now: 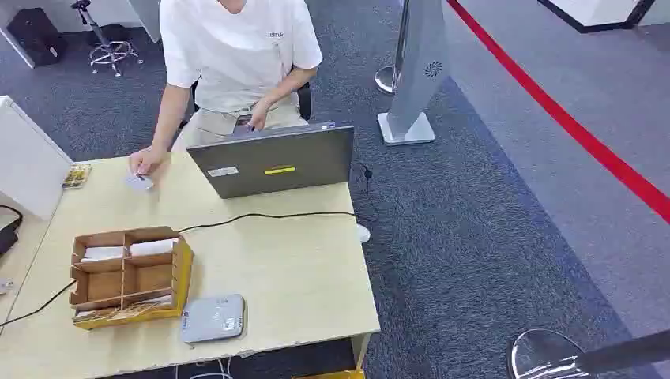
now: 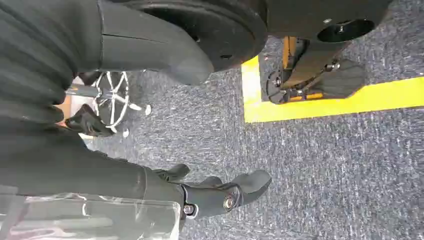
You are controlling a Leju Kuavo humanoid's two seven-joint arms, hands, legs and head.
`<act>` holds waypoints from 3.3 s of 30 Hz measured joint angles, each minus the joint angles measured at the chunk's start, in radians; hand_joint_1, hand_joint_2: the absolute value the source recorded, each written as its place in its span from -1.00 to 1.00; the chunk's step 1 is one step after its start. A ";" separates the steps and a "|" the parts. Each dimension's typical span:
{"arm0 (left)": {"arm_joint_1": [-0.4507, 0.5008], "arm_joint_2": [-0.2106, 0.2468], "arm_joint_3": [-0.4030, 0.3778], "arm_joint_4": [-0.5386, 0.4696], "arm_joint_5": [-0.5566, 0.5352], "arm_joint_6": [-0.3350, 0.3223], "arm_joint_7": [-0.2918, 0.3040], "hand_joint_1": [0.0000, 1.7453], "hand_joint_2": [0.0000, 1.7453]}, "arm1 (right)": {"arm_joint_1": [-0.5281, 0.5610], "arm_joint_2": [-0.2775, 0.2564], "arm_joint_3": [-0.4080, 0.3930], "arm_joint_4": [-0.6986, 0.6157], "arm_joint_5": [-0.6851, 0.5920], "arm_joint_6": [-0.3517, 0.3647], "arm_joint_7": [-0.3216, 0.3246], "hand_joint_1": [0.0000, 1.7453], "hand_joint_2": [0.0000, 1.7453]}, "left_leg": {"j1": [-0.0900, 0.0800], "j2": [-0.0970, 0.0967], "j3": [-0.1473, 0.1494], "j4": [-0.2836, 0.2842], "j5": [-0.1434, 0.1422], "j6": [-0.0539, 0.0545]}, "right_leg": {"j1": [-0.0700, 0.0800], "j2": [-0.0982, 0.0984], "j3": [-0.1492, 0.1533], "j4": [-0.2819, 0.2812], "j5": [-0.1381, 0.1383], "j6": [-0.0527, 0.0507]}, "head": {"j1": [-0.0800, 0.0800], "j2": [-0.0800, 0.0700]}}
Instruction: Pass the card to the sensor for recognition and then transmit it.
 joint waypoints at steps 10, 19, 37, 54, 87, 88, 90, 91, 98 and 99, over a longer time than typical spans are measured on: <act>-0.104 0.060 -0.209 0.012 -0.255 -0.080 0.141 -1.00 1.00 | 0.000 -0.002 0.011 0.000 0.015 0.000 0.025 -1.00 1.00 | 0.000 0.001 -0.001 0.000 0.001 -0.001 | 0.000 0.002 -0.002 0.000 0.002 -0.001 | 0.000 0.000; -0.210 0.123 -0.400 0.060 -0.458 -0.175 0.269 -1.00 1.00 | 0.000 -0.004 0.020 0.001 0.029 0.003 0.049 -1.00 1.00 | 0.000 0.002 -0.005 0.000 0.004 -0.001 | 0.000 0.003 -0.005 0.000 0.005 0.000 | 0.000 0.000; -0.408 0.262 -0.776 0.200 -0.867 -0.346 0.540 -1.00 1.00 | 0.001 -0.014 0.044 0.005 0.072 0.014 0.110 -1.00 1.00 | 0.000 0.003 -0.013 0.000 0.009 -0.001 | 0.000 0.003 -0.013 0.000 0.010 0.000 | 0.000 0.000; -0.481 0.334 -0.927 0.285 -1.044 -0.399 0.676 1.00 1.00 | 0.001 -0.018 0.062 0.009 0.116 0.019 0.147 -1.00 1.00 | 0.000 0.002 -0.017 0.000 0.012 -0.001 | 0.000 0.003 -0.016 0.000 0.013 0.000 | 0.000 0.000; -0.341 0.392 -1.076 0.217 -1.100 -0.533 0.707 1.00 1.00 | 0.002 -0.021 0.052 0.010 0.077 0.020 0.148 -1.00 1.00 | 0.000 0.002 -0.019 0.000 0.013 -0.001 | 0.000 0.003 -0.017 0.000 0.015 0.000 | 0.000 0.000; -0.335 0.400 -1.082 0.217 -1.098 -0.534 0.710 1.00 1.00 | 0.002 -0.021 0.052 0.010 0.077 0.022 0.148 -1.00 1.00 | 0.000 0.002 -0.019 0.000 0.013 -0.001 | 0.000 0.003 -0.018 0.000 0.015 0.000 | 0.000 0.000; -0.331 0.402 -1.095 0.215 -1.110 -0.553 0.736 1.00 1.00 | 0.002 -0.022 0.050 0.010 0.077 0.030 0.146 -1.00 1.00 | 0.000 0.002 -0.019 0.000 0.014 -0.001 | 0.000 0.002 -0.017 0.000 0.015 0.000 | 0.000 0.000; -0.330 0.402 -1.106 0.211 -1.119 -0.575 0.756 1.00 1.00 | 0.001 -0.024 0.048 0.010 0.077 0.031 0.146 -1.00 1.00 | 0.000 0.002 -0.019 0.000 0.014 -0.001 | 0.000 0.002 -0.017 0.000 0.015 0.000 | 0.000 0.000; -0.293 0.390 -1.132 0.204 -1.169 -0.636 0.839 1.00 1.00 | 0.001 -0.025 0.042 0.010 0.082 0.027 0.156 -1.00 1.00 | 0.000 0.002 -0.019 0.000 0.014 -0.001 | 0.000 0.002 -0.017 0.000 0.015 0.000 | 0.000 0.000; -0.290 0.390 -1.132 0.206 -1.169 -0.640 0.843 1.00 1.00 | 0.001 -0.025 0.041 0.010 0.081 0.027 0.156 -1.00 1.00 | 0.000 0.002 -0.019 0.000 0.014 -0.001 | 0.000 0.002 -0.017 0.000 0.015 0.000 | 0.000 0.000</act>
